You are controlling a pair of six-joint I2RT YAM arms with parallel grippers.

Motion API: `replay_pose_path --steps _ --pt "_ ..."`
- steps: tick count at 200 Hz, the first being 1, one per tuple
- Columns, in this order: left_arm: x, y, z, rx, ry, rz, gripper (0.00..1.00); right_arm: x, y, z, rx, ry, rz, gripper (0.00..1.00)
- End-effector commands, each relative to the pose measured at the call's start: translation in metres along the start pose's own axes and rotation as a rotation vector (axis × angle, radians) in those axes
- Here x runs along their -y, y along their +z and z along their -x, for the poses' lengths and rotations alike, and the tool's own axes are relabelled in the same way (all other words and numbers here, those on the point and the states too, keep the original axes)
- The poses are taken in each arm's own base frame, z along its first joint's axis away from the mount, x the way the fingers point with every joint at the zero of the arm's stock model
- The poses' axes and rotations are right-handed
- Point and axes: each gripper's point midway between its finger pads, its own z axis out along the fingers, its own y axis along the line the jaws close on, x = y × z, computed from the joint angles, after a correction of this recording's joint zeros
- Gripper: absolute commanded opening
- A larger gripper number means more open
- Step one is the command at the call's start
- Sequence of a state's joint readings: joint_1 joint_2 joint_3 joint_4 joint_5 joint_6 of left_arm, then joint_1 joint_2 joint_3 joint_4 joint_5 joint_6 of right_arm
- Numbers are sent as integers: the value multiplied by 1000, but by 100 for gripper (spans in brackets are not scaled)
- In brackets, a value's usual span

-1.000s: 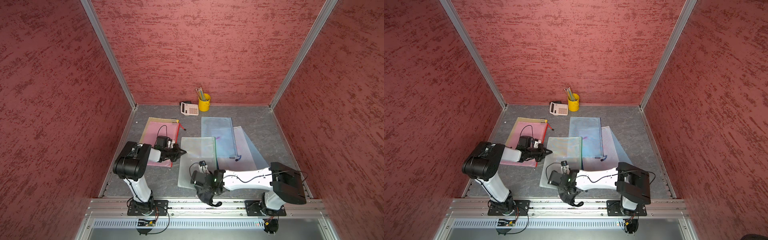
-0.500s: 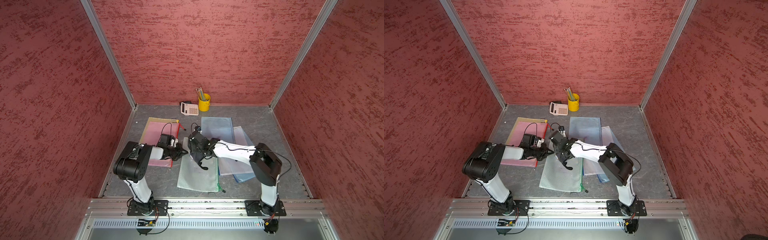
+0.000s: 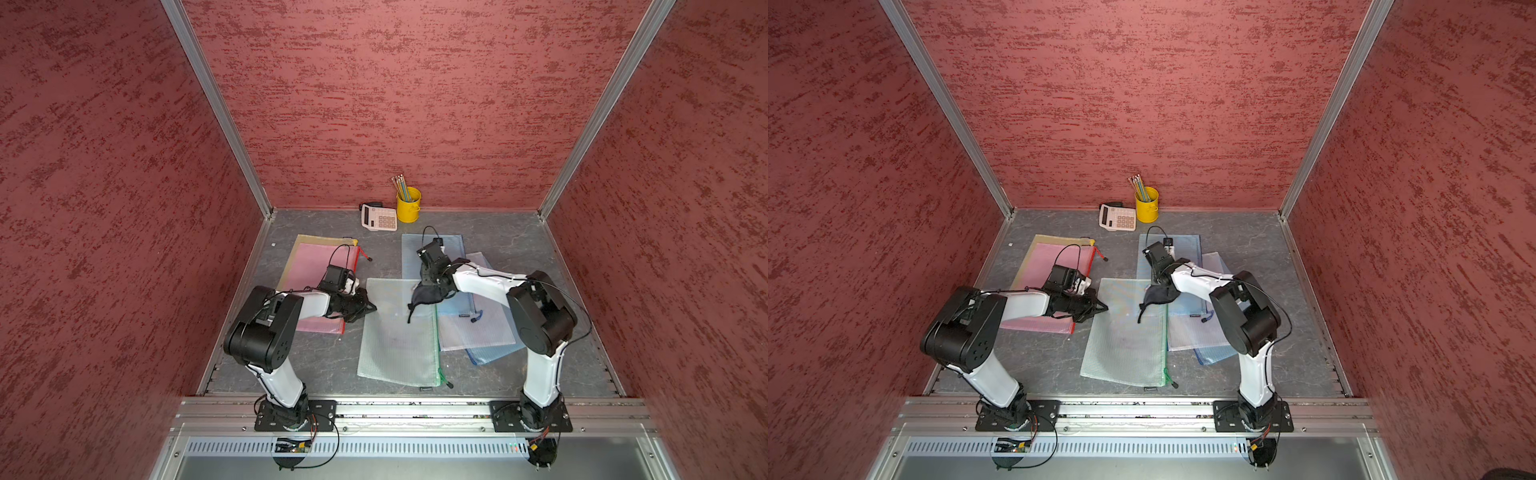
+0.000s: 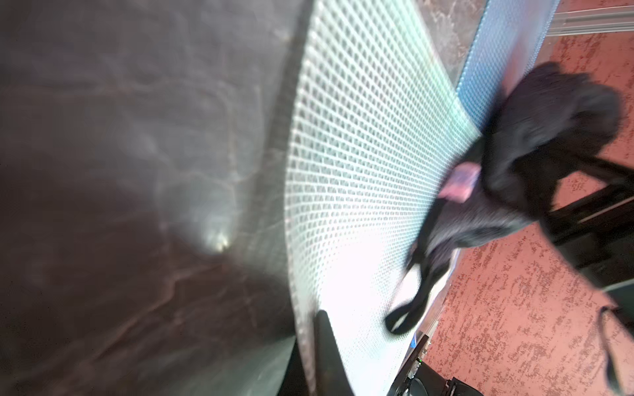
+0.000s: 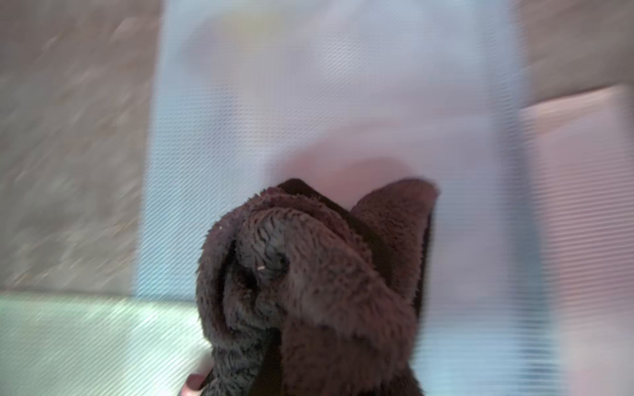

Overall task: Wipe the document bag
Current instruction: Wipe the dirt from the document bag.

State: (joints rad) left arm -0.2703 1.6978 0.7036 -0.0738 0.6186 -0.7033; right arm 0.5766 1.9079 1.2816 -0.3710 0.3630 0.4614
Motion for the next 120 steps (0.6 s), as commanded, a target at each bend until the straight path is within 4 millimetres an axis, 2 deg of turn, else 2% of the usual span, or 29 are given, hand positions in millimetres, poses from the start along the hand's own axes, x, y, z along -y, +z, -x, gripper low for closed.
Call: replay_pose_path --steps 1,16,29,41,53,68,78,89,108,120 --pt "-35 1 -15 -29 -49 153 0 -20 -46 33 99 -77 71 0" --pt "-36 3 -16 -28 -47 164 0 -39 -64 30 111 -100 160 1" --pt "-35 5 -15 -25 -45 164 0 -59 -76 15 93 -139 231 1" --pt "-34 7 -15 -23 -44 166 0 -81 -84 -11 47 -197 294 1" --pt "-34 9 -14 -20 -41 173 0 -102 -88 -48 -19 -272 346 1" --pt "-34 11 -13 -18 -36 175 0 -114 -86 -95 -97 -346 363 1" --pt "-33 11 -13 -20 -36 174 0 -107 -82 -116 -128 -362 310 1" --pt "-30 11 -12 -18 -32 166 0 -91 -80 -127 -139 -343 251 1" --pt "-24 5 -10 -12 -20 164 0 -52 -78 -125 -121 -284 139 1" --pt "-14 -1 -9 -11 5 171 0 -28 -74 -117 -119 -248 73 0"
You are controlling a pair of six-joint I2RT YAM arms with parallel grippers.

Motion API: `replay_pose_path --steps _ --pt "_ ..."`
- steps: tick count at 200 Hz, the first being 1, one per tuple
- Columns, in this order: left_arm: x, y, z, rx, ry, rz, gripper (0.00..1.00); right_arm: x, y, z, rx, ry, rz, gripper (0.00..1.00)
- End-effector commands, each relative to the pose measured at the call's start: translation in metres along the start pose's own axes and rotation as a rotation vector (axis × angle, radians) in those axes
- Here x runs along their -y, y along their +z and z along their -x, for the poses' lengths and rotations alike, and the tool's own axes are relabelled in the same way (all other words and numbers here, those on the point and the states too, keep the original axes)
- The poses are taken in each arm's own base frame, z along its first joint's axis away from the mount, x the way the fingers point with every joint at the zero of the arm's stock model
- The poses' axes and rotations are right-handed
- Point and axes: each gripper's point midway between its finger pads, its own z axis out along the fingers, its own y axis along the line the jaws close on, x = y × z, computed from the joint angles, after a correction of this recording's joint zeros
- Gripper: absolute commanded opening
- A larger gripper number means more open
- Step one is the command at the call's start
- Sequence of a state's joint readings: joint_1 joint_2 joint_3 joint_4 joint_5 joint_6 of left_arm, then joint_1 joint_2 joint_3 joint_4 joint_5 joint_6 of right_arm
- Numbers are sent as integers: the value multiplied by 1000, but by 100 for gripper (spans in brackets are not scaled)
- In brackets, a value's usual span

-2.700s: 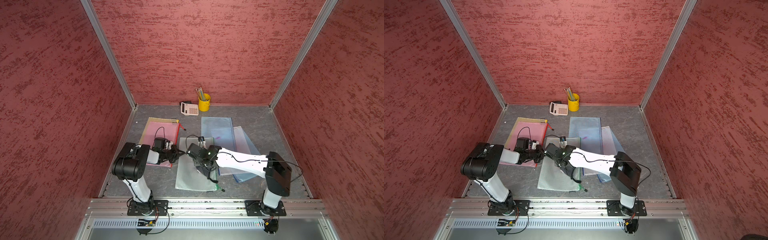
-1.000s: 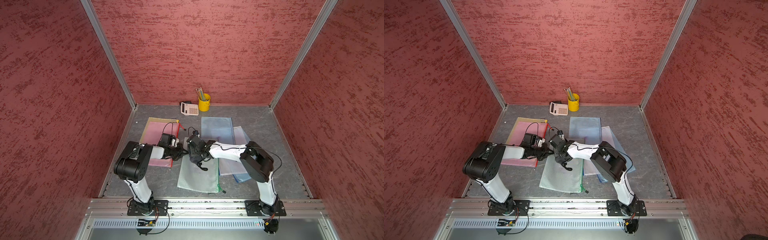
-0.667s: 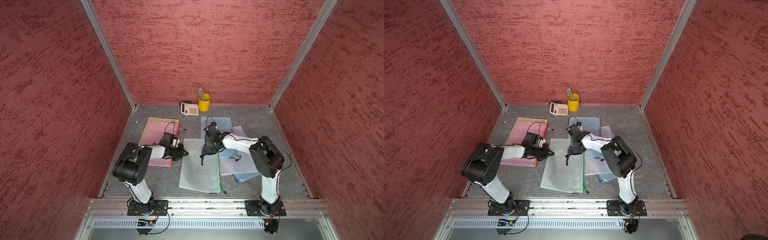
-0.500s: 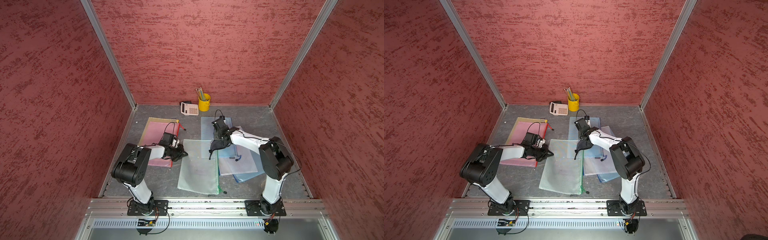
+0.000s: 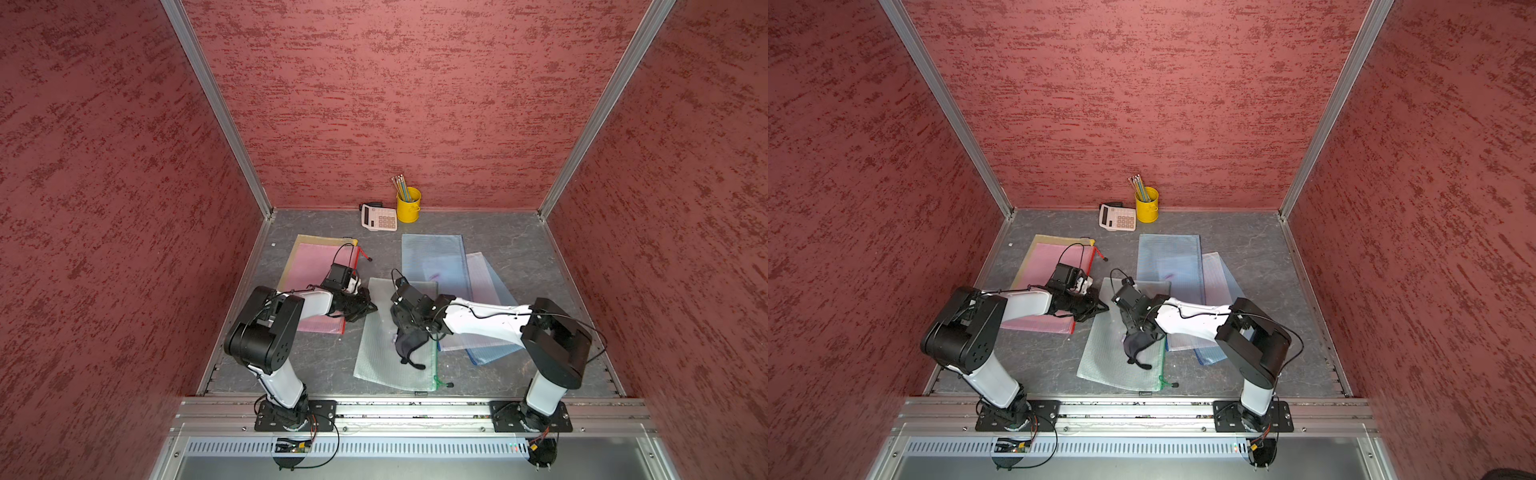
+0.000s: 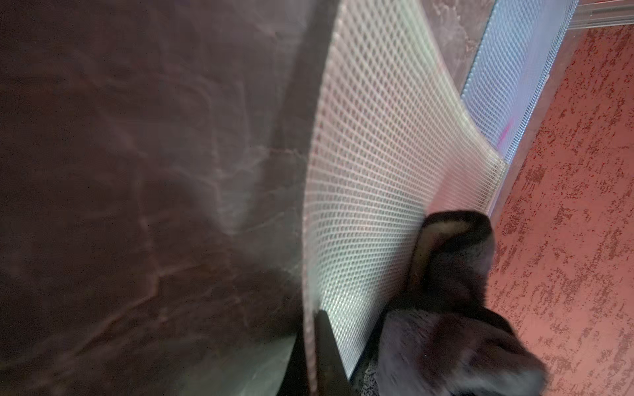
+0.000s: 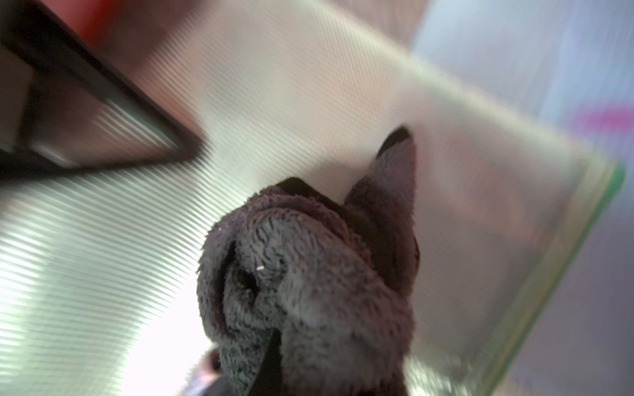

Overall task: Wipe the document bag
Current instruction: Wipe the dirt from the document bag, then move the document bag.

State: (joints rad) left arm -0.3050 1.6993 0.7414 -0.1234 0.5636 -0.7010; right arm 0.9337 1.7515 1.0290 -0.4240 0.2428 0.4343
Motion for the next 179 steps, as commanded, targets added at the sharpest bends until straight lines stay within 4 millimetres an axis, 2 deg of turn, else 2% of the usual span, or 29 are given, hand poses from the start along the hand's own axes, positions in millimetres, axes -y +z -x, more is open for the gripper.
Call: replay_pose_path --steps 1,16,40,56,64,88,106,126,158,179 --pt "-17 -4 -10 -20 -11 125 0 58 -17 12 49 134 -161 0" --pt "-1 -21 -9 -19 54 160 0 80 -36 34 119 173 -220 0" --pt "24 -69 11 55 138 196 0 88 -86 91 319 241 -175 1" --pt "20 -96 30 84 138 209 0 94 -103 113 381 269 -152 2" --pt "11 -107 42 95 139 237 0 97 -106 120 391 268 -153 2" --pt "-7 -124 78 101 144 284 0 104 -105 124 384 260 -172 1" --pt "-19 -129 107 117 155 306 0 105 -107 125 387 270 -172 1" --pt "-42 -131 136 148 169 364 0 109 -110 127 391 286 -182 1" --pt "-82 -128 169 133 179 470 0 117 -118 131 402 303 -221 1" --pt "-99 -130 187 148 161 502 0 124 -120 132 403 314 -236 1"
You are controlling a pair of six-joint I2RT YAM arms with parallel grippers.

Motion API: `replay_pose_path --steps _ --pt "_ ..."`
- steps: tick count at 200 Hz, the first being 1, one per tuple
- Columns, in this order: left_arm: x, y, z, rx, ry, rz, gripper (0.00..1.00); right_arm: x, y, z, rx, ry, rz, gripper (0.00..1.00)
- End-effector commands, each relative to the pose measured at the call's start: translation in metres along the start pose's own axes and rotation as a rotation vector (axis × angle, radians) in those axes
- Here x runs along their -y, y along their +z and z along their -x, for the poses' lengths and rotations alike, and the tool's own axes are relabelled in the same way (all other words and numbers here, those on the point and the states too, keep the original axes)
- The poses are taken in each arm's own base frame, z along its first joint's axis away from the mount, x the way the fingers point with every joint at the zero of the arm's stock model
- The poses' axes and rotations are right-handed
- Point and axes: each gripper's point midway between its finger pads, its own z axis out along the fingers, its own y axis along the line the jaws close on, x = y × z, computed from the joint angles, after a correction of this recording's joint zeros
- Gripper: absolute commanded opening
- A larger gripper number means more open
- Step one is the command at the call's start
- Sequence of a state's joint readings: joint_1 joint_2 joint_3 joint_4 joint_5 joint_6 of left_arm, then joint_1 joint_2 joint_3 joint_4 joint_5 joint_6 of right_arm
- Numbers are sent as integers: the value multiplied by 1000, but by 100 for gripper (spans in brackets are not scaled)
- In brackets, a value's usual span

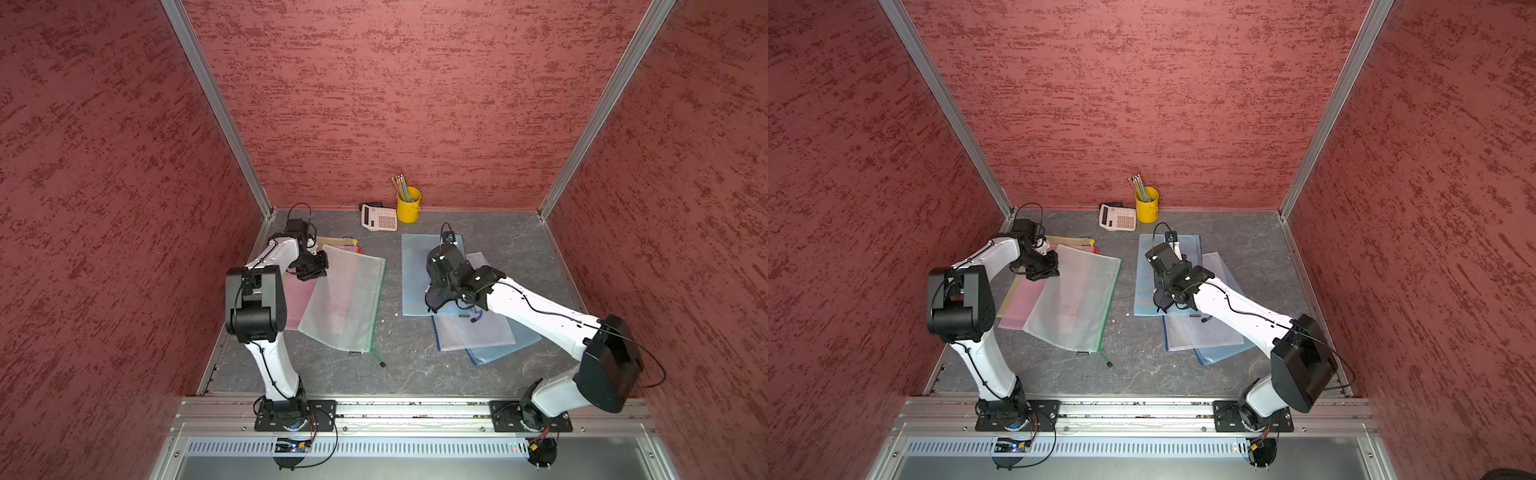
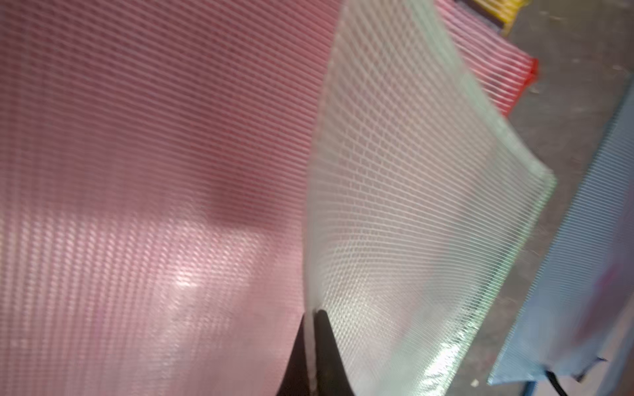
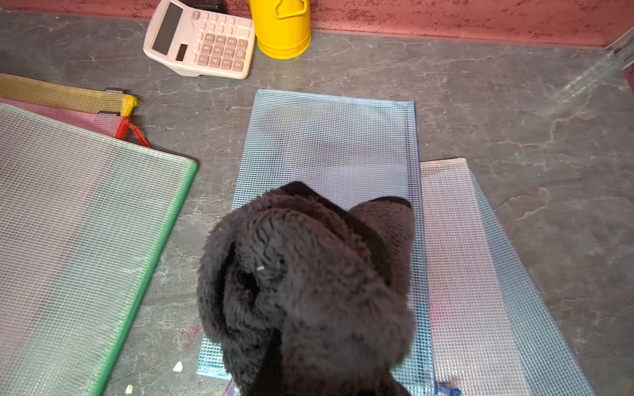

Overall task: Wipe the document bag
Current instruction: Move the document bag, then move the document bag to the center of the board.

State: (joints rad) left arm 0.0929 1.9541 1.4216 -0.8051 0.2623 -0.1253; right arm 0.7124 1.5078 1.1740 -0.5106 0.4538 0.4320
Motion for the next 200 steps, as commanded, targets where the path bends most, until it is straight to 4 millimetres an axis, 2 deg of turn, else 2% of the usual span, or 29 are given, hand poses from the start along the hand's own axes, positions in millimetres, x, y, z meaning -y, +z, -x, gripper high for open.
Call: replay_pose_path --steps 1,32,59,64,71,77,84,101,116,124,133,149,175,200 --pt "-26 1 17 18 41 81 0 10 -6 25 57 37 -45 1" --pt "-43 2 30 50 7 89 0 16 -1 22 40 59 -50 1" --pt "-57 -8 41 87 4 143 4 22 4 25 38 75 -49 1" --pt "-58 -13 45 106 3 144 11 24 5 27 37 78 -50 1" --pt "-58 -18 49 122 4 142 26 26 6 28 37 78 -49 1" --pt "-58 -22 53 133 7 144 46 28 6 30 39 80 -49 1" --pt "-59 -26 56 134 15 160 58 31 6 32 40 81 -51 1" --pt "-63 -43 65 148 21 230 66 39 6 36 47 83 -59 1" --pt "-51 -64 70 185 33 227 69 51 4 41 57 93 -74 1" --pt "-38 -74 70 201 35 201 69 58 3 44 63 104 -76 1" --pt "-13 -82 67 208 44 135 70 69 3 46 65 121 -87 1" --pt "48 -78 49 170 107 31 71 84 8 46 54 142 -90 1" --pt "145 -43 6 46 163 -157 71 100 16 50 55 161 -86 2" --pt "213 2 -30 -61 135 -313 73 109 35 47 40 169 -97 2"
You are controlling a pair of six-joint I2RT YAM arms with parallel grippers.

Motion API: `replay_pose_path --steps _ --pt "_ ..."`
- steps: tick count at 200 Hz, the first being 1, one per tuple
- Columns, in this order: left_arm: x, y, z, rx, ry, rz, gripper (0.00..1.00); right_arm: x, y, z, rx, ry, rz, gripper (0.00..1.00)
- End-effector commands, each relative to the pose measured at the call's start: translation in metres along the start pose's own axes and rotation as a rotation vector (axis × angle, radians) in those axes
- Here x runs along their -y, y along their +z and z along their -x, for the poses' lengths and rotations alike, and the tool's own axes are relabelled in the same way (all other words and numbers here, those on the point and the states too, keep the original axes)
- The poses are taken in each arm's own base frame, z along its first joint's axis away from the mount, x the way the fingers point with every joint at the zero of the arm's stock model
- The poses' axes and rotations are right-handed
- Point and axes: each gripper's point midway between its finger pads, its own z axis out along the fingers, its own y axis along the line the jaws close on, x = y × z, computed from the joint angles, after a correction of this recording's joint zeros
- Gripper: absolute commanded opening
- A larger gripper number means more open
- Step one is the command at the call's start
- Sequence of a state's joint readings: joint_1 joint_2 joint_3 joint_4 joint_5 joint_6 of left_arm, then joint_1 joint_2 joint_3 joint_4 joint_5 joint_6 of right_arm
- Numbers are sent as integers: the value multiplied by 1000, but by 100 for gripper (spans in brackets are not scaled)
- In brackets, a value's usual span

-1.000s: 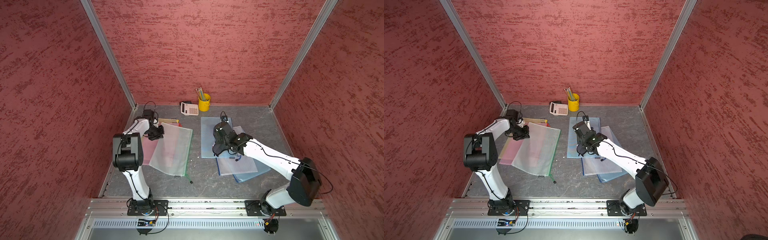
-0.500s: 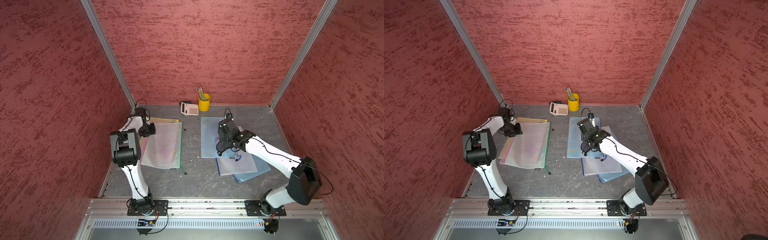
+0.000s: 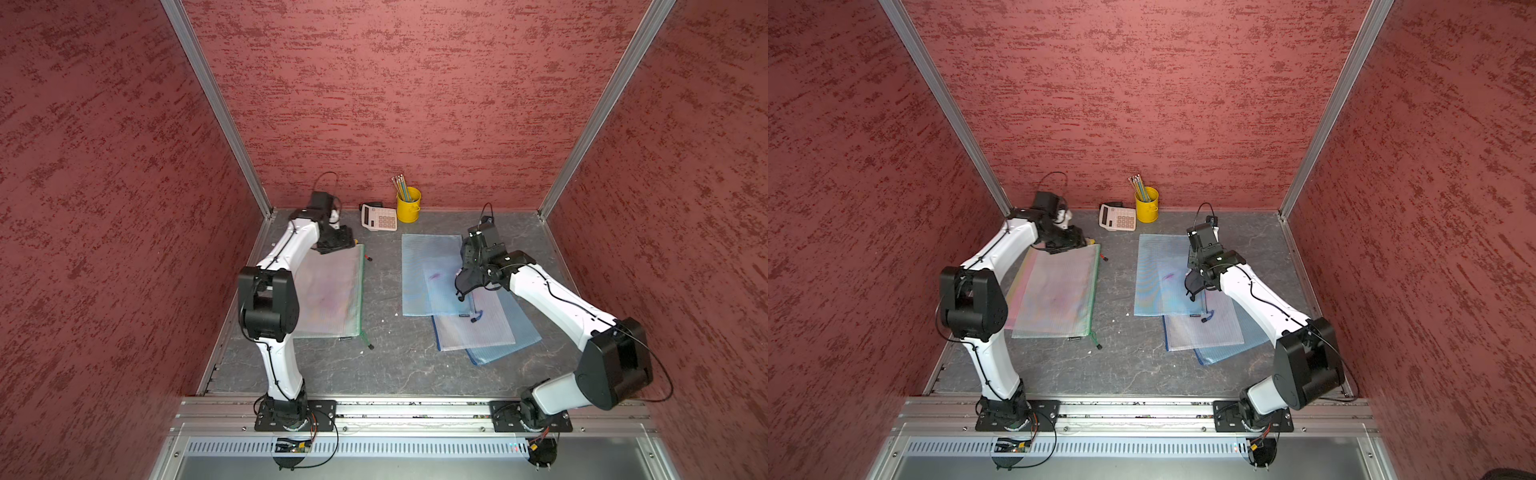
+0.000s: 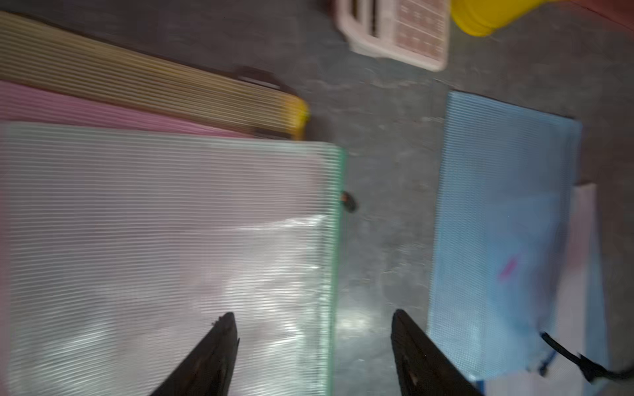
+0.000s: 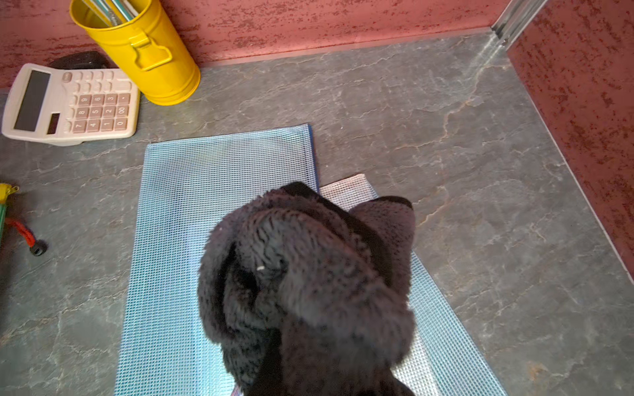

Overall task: Wipe the document bag
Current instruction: Move the document bag to the center of the board.

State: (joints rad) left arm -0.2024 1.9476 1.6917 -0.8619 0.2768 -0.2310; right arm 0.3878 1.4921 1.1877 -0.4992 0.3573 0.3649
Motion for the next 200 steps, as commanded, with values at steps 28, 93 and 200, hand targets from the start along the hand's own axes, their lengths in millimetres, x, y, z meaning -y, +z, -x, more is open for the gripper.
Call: replay_pose_path --steps 28,93,200 --pt "93 95 -53 -224 -131 -245 75 -1 42 -9 -25 11 49 2" --pt "96 154 -57 -235 -158 -189 84 -6 83 -62 -156 -29 67 1" --pt "130 185 -33 -179 -262 -474 85 -18 115 -111 -312 -86 114 0"
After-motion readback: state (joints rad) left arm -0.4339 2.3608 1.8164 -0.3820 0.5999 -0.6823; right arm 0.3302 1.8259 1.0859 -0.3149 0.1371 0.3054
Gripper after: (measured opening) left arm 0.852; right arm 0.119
